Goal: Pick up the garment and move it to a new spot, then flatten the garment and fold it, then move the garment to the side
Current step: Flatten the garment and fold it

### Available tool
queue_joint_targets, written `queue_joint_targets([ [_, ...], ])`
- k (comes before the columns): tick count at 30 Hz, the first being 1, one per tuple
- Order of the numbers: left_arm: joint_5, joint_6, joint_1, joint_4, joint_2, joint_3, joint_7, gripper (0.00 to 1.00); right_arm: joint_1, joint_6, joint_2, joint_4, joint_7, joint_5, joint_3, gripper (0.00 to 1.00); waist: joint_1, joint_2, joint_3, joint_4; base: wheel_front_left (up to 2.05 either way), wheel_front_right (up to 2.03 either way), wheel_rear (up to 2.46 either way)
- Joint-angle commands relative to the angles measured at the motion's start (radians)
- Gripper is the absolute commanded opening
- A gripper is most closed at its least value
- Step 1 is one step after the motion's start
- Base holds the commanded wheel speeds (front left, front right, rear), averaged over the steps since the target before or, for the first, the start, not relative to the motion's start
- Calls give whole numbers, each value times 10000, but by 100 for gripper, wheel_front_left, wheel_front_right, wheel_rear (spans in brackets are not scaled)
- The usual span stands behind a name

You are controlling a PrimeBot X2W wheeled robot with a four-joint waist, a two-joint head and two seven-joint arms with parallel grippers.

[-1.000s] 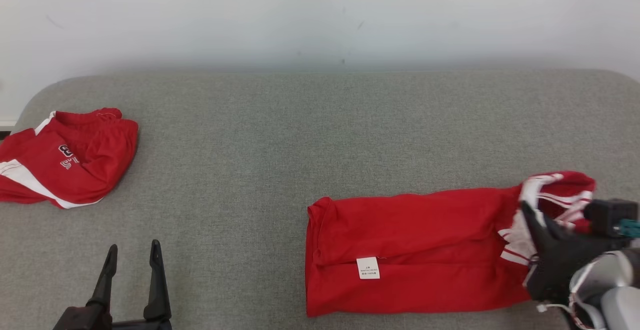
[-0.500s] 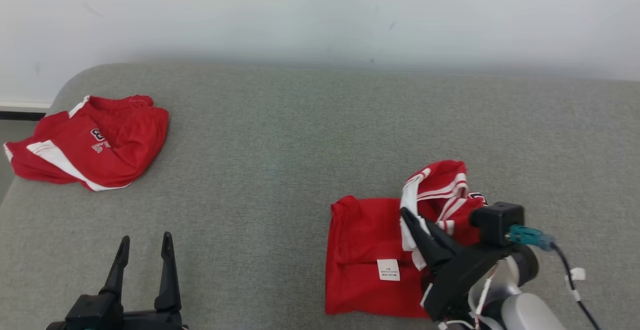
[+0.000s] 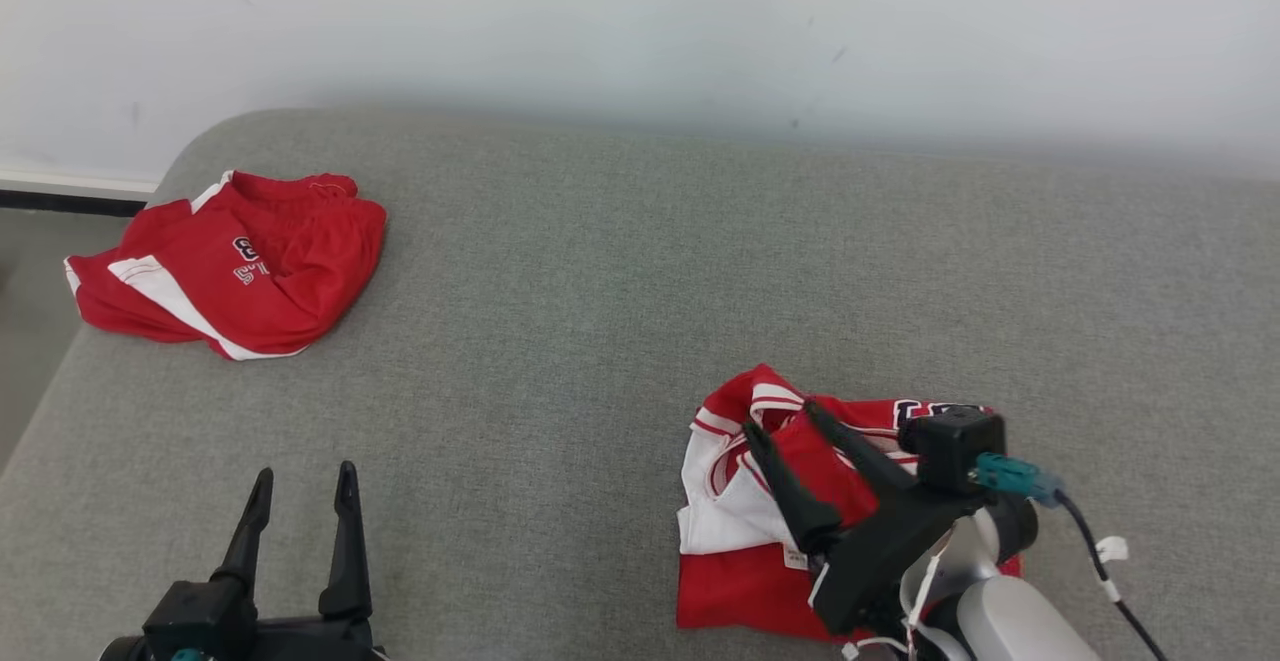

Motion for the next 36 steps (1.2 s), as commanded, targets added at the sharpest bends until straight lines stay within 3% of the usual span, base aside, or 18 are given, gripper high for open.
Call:
queue_joint_targets([
  [1, 4, -9, 67, -1, -15, 38, -31, 100, -49, -25, -85, -51, -77, -41, -16, 100, 0, 0, -41, -55, 0, 0, 0],
  [9, 86, -2, 286, -48, -9, 281, -31, 100, 205, -25, -591, -795, -1102, -111, -921, 100, 0, 0, -279, -455, 0, 0, 0],
  [16, 126, -4, 462, -176, 10, 382, -31, 100, 1014, -25, -823, -1119, -1005, -107, -1657, 100, 0, 0, -428, -634, 0, 0, 0],
  [26, 101, -2, 404, -203, 5, 170, -31, 100, 919, -25, -791, -915, -265, 60, -977, 100, 0, 0, -393, -299, 0, 0, 0],
  [36, -32, -3, 160, -33, -7, -116, -31, 100, -76, -25, -662, 867, 47, 233, -358, 100, 0, 0, -177, 419, 0, 0, 0],
])
